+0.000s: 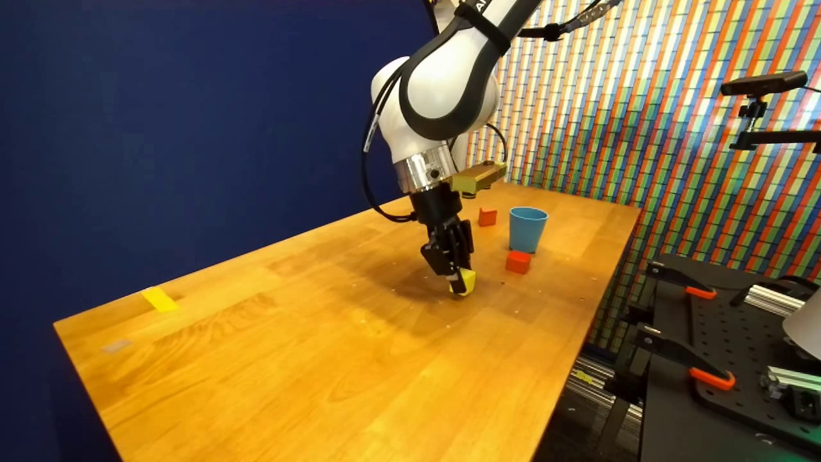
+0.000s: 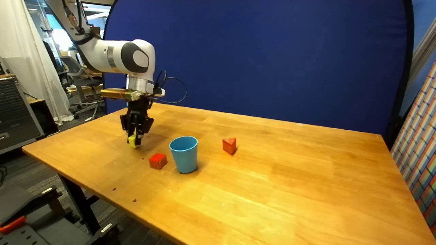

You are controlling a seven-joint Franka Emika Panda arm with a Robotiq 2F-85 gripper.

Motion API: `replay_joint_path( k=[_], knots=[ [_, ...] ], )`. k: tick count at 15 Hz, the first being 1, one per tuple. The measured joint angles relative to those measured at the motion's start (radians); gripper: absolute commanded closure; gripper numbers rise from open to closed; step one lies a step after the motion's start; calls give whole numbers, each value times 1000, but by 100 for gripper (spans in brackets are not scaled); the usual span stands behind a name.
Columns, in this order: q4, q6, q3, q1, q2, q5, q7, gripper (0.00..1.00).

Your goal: Put the yellow block in the cup

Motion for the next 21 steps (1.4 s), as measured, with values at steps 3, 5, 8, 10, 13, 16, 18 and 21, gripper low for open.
replay_joint_path(
  k=[3, 5, 8, 10, 13, 16, 18, 21],
  knots=[
    [-48, 6, -26, -57, -98, 45, 7, 91],
    [-94, 6, -58, -101, -182, 60, 18, 91],
    [-164, 5, -116, -171, -300, 72, 30, 91],
    [-199, 4, -149, -215, -363, 75, 31, 91],
    [-231, 1, -185, -262, -422, 79, 39, 91],
    [-245, -3, -199, -287, -430, 87, 40, 91],
    [-250, -5, -200, -291, -423, 95, 48, 91],
    [-257, -10, -201, -293, -401, 111, 59, 91]
  ],
)
